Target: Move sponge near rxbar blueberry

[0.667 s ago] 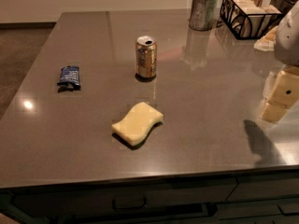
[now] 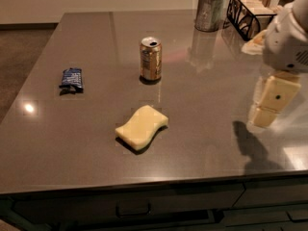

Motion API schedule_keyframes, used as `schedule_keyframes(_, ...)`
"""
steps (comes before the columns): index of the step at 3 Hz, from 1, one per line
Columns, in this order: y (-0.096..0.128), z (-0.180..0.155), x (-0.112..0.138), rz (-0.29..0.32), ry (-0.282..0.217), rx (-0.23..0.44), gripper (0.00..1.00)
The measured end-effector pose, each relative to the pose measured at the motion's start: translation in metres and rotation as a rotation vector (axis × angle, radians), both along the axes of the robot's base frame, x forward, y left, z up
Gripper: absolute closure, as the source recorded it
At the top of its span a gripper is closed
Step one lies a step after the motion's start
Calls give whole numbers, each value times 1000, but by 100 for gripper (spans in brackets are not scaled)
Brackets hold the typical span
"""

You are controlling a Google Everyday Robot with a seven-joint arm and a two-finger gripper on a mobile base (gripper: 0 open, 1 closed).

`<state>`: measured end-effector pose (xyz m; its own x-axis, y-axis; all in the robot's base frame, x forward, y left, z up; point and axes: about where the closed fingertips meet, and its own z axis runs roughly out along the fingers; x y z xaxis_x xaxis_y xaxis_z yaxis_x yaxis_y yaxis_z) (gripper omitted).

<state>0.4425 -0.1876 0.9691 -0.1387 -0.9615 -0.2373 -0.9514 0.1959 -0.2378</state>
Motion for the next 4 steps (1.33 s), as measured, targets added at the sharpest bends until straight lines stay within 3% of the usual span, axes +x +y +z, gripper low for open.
schedule_keyframes(2, 94, -49, 10, 244, 50, 33, 0)
schedule_keyframes(3, 136, -78, 11, 334, 97, 20, 0)
schedule_keyframes(4, 166, -104, 12, 381, 146, 10, 0)
